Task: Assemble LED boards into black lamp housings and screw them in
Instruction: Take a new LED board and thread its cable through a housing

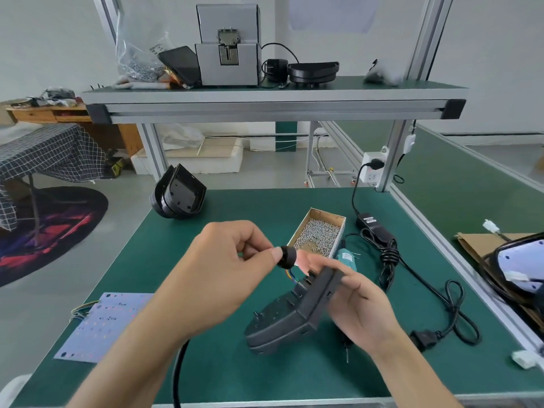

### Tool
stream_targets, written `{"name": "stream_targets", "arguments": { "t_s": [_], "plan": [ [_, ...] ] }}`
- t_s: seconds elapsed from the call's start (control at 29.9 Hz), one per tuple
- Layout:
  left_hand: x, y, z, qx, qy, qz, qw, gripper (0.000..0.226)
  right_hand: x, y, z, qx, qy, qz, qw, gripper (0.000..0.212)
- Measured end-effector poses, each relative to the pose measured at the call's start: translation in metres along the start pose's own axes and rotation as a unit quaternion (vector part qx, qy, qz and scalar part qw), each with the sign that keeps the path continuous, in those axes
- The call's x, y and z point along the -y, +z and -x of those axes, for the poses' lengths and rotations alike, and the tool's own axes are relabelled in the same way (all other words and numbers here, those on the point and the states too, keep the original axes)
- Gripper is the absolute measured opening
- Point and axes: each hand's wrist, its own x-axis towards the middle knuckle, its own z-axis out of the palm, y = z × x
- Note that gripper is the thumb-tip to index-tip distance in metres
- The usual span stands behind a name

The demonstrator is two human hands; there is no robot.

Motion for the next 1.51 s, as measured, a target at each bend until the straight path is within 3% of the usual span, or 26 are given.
{"name": "stream_targets", "arguments": {
  "t_s": [0.1, 0.17, 0.23, 0.33, 0.47, 0.6, 0.87, 1.0, 1.14, 1.24, 1.34, 1.44, 1.51],
  "plan": [
    [0.004, 0.005, 0.005, -0.013, -0.003, -0.007, 1.000, 0.011, 0.015, 0.007, -0.005, -0.047, -0.050, 0.148, 0.987, 0.048],
    [0.007, 0.010, 0.006, -0.024, -0.005, -0.017, 1.000, 0.012, 0.033, 0.019, -0.007, -0.068, -0.098, 0.340, 0.933, 0.043],
    [0.010, 0.016, 0.004, -0.025, -0.010, -0.024, 0.999, 0.013, 0.049, 0.037, -0.005, -0.025, -0.121, 0.460, 0.879, 0.045],
    [0.013, 0.022, 0.000, -0.011, -0.014, -0.016, 1.000, 0.015, 0.054, 0.065, -0.006, 0.099, -0.112, 0.580, 0.801, 0.049],
    [0.013, 0.019, -0.003, 0.011, -0.022, -0.003, 1.000, 0.019, 0.056, 0.081, -0.014, 0.091, -0.106, 0.600, 0.788, 0.033],
    [0.014, 0.021, -0.004, -0.014, -0.025, -0.021, 0.999, 0.025, 0.057, 0.083, -0.018, 0.097, -0.129, 0.661, 0.733, 0.019],
    [0.018, 0.041, -0.004, -0.025, -0.036, -0.057, 0.997, 0.025, 0.047, 0.070, -0.007, 0.054, -0.098, 0.708, 0.698, 0.010],
    [0.016, 0.045, -0.005, -0.013, -0.036, -0.060, 0.997, 0.024, 0.042, 0.055, 0.006, 0.014, -0.053, 0.712, 0.700, 0.012],
    [0.012, 0.048, -0.008, -0.006, -0.031, -0.071, 0.997, 0.025, 0.043, 0.044, 0.014, -0.015, 0.021, 0.719, 0.695, 0.030],
    [0.011, 0.051, -0.007, 0.004, -0.031, -0.067, 0.997, 0.025, 0.046, 0.042, 0.017, -0.004, 0.065, 0.725, 0.686, 0.010],
    [0.012, 0.055, -0.005, 0.008, -0.038, -0.069, 0.997, 0.026, 0.049, 0.041, 0.019, 0.013, 0.123, 0.742, 0.659, 0.016],
    [0.012, 0.057, -0.002, 0.012, -0.043, -0.065, 0.997, 0.026, 0.047, 0.041, 0.021, 0.012, 0.112, 0.761, 0.639, 0.020],
    [0.009, 0.058, -0.002, 0.012, -0.031, -0.069, 0.997, 0.025, 0.045, 0.042, 0.022, 0.008, 0.063, 0.756, 0.651, 0.019]
  ]
}}
